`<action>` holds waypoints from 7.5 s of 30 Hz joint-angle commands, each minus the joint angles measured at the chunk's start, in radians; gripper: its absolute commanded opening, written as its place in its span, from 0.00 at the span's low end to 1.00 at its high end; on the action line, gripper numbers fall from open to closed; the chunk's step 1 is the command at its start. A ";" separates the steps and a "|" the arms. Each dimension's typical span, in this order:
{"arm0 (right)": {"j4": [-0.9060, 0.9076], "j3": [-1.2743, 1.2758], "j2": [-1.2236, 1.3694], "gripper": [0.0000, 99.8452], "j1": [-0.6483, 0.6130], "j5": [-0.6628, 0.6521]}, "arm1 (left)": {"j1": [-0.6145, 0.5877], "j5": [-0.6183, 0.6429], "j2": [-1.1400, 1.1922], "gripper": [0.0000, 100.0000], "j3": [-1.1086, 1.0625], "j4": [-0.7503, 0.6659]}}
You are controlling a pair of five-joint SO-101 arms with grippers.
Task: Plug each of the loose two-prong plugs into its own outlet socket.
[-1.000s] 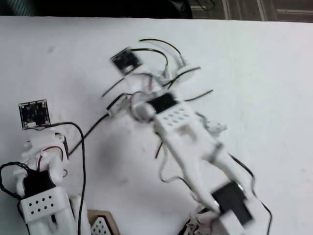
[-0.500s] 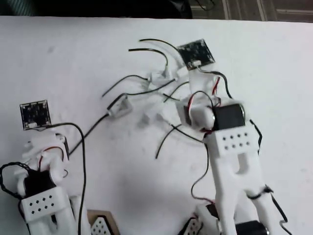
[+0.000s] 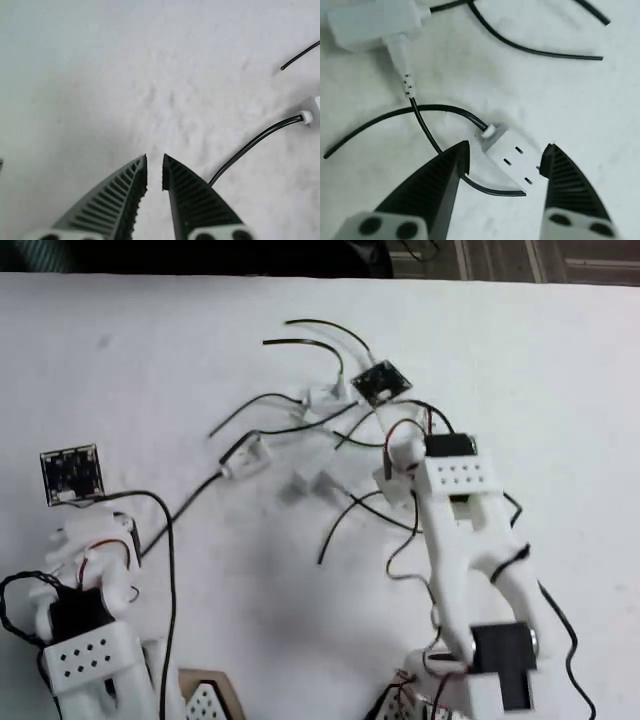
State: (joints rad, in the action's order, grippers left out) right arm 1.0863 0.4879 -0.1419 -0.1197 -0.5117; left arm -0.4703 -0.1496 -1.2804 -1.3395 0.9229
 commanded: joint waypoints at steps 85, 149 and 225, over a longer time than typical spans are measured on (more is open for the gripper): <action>0.427 -0.585 -0.044 0.02 0.367 -0.571 | -0.004 -0.009 -0.010 0.08 -0.021 -0.052; 0.197 0.021 -0.168 0.18 -0.615 -0.221 | -0.007 -0.009 -0.010 0.08 -0.020 -0.052; -0.346 0.021 0.225 0.02 -0.529 0.236 | -0.007 -0.009 -0.010 0.08 -0.020 -0.052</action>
State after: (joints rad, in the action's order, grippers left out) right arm 0.6690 0.5416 0.1051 -0.6751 -0.2816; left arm -0.4703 -0.1496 -1.2804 -1.3671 0.8876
